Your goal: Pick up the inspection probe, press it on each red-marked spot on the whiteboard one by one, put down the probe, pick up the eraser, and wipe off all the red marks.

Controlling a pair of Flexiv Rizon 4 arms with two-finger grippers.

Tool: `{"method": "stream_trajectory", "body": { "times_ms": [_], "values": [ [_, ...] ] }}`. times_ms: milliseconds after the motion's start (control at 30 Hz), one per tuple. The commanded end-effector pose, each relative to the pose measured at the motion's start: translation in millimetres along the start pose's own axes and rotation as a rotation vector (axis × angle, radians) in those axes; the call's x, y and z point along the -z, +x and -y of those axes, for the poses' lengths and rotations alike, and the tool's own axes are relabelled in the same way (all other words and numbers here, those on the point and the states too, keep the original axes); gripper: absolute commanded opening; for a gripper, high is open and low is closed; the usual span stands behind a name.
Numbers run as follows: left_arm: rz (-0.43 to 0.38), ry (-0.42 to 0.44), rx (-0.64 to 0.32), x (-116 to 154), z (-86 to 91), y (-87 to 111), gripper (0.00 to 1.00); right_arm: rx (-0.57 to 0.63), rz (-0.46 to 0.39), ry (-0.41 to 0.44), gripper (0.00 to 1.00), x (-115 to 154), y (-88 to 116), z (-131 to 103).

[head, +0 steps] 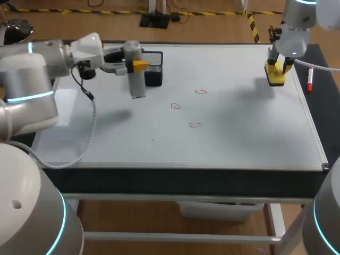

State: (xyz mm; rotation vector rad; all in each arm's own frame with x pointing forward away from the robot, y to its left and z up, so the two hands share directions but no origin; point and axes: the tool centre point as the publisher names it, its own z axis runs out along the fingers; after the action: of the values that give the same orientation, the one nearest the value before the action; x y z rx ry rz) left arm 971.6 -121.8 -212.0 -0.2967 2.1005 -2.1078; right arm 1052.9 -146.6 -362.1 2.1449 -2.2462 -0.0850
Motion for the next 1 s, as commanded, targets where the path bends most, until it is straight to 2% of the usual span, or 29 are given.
{"method": "stream_trajectory", "body": {
  "times_ms": [33, 200, 500, 1000],
  "values": [
    [-0.050, 0.032, 0.005, -18, -8.0, -3.1, 0.00, 0.003, -0.003, -0.001, 0.00, 1, 1, 1],
    [-0.122, 0.045, 0.024, -37, -16.3, 5.6, 0.00, 0.003, -0.003, -0.001, 0.00, 1, 1, 1],
    [-0.231, 0.064, 0.036, -68, -36.1, 8.3, 0.00, 0.003, -0.003, -0.001, 0.00, 1, 1, 1],
    [-0.321, 0.068, 0.028, -99, -49.2, 12.0, 0.00, 0.003, -0.003, -0.001, 0.00, 1, 1, 1]
  ]
}}
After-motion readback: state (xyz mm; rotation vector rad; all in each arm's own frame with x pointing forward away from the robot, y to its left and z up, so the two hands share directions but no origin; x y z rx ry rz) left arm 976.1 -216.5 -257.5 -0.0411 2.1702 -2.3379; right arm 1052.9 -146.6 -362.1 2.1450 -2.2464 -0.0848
